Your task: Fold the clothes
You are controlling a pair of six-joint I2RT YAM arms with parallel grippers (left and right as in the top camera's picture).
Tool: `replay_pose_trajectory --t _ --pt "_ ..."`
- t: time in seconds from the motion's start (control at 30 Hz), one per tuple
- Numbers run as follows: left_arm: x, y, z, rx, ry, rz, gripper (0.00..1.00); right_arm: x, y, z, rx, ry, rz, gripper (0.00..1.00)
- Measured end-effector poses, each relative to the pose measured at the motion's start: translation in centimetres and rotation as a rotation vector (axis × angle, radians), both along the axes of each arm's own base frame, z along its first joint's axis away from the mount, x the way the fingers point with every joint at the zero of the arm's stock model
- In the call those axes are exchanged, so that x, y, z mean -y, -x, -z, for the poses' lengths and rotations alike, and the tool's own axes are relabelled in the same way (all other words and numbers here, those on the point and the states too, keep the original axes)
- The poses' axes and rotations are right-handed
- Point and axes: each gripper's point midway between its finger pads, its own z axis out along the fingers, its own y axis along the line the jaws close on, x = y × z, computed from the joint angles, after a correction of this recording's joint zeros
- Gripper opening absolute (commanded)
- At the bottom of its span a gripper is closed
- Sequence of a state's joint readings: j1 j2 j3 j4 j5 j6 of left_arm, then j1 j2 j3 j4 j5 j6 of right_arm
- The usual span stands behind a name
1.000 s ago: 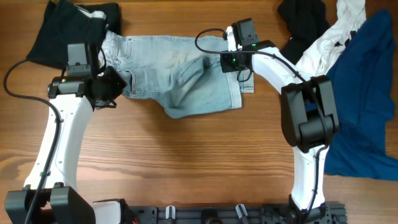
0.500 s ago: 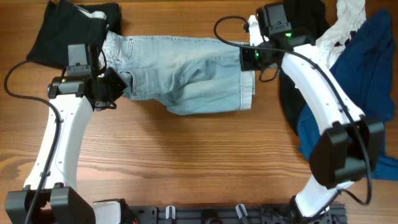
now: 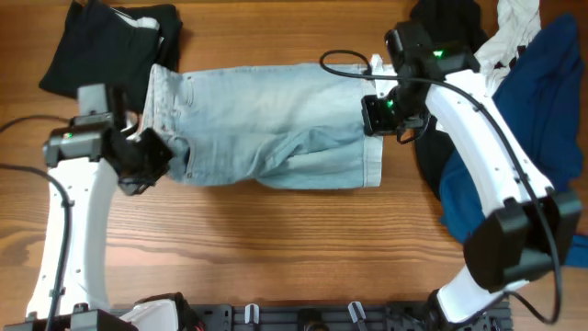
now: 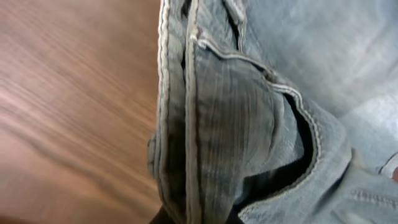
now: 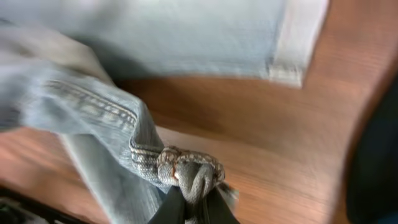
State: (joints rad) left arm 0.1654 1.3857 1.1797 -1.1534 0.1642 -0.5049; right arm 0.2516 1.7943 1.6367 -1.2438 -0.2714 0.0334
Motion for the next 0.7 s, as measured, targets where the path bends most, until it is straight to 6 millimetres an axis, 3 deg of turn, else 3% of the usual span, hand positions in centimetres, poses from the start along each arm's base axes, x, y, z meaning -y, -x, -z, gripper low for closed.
replay_pose_trajectory --t 0.13,0.27,0.43,0.53,0.7 --pt "-1.3 1.5 0.1 -0.047 0.051 -0.056 0.04 -1.0 1.4 -3.3 0.073 -0.082 -0.103 0.04" --pt "-2.3 2.6 0.2 -0.077 0.077 -0.1 0.04 -1.7 4.3 -4.8 0.069 -0.154 -0.21 0.04" --pt "-3.0 2.6 0.1 -0.059 0.095 -0.096 0.04 -2.9 8.5 -3.3 0.012 -0.274 -0.389 0.04" --pt "-2.4 1.6 -0.3 0.002 0.13 -0.019 0.04 -3.2 11.7 -1.5 -0.063 -0.353 -0.487 0.04" --pt "-0.7 1.3 -1.0 0.065 0.194 0.131 0.04 -3.3 14.3 0.6 -0.134 -0.415 -0.542 0.04"
